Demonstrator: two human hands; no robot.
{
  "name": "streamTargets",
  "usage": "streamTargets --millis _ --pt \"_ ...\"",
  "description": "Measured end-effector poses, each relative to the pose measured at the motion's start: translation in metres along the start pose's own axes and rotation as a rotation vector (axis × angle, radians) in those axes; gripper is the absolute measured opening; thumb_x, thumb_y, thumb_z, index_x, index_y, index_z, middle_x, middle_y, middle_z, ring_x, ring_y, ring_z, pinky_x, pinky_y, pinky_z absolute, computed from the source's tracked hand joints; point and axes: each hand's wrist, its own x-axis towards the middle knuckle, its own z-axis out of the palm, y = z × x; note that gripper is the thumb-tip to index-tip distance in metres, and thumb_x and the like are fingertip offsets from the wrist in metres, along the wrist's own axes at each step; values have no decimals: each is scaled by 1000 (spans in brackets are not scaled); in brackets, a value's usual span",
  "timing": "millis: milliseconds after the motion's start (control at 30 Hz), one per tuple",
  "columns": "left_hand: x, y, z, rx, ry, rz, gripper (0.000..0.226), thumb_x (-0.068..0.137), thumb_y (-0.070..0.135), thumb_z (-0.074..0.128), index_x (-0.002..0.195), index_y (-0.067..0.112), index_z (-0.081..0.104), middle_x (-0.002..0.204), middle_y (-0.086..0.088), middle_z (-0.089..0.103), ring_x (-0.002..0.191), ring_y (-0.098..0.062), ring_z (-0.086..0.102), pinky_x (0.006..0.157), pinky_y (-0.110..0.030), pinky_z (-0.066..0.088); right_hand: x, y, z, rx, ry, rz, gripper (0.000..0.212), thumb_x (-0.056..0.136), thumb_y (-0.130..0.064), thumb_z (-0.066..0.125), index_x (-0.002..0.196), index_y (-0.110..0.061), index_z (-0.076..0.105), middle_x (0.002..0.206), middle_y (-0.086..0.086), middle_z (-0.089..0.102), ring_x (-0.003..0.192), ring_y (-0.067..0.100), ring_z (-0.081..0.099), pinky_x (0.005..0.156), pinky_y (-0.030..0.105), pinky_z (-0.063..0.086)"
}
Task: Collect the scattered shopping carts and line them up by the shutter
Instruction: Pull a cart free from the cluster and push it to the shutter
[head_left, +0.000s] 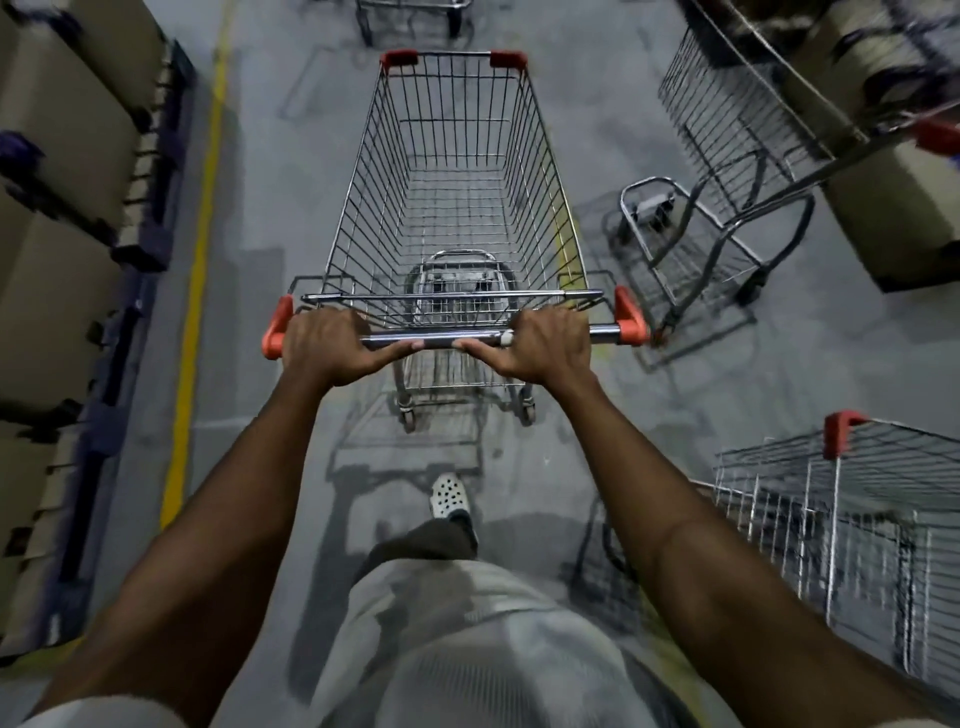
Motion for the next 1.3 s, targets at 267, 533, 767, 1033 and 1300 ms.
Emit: streamTargets --millis 267,533,767,1033,1300 --pt "127 -58 0 -14 -4 130 100 67 106 19 43 16 55 42 1 47 45 -16 50 51 -24 29 96 -27 -7 -12 19 92 99 71 -103 30 65 -12 69 65 11 64 62 27 62 59 31 30" --pt "246 -81 -1 57 -8 217 102 64 107 14 47 18 60 43 3 50 47 -14 49 50 -24 25 185 -24 9 29 108 226 93 70 -102 36 50 -15 61 47 5 50 44 20 42 55 27 23" --pt "360 -79 3 61 50 231 98 62 108 15 48 21 59 45 4 49 55 -21 55 56 -27 41 278 8 24 102 190 240 92 73 -102 31 44 -17 52 41 0 38 38 17 37 51 22 30" --pt "500 -41 -8 38 102 193 94 64 105 16 48 21 55 43 8 36 54 -21 46 54 -26 32 405 79 35 124 216 240 86 71 -100 43 42 -19 49 40 3 43 36 20 44 50 21 23" --pt "622 20 -10 -45 143 129 99 63 107 18 52 16 55 48 0 50 62 -28 63 55 -27 38 527 186 40 71 267 164 90 73 -100 40 44 -17 54 41 3 47 38 19 49 52 22 20"
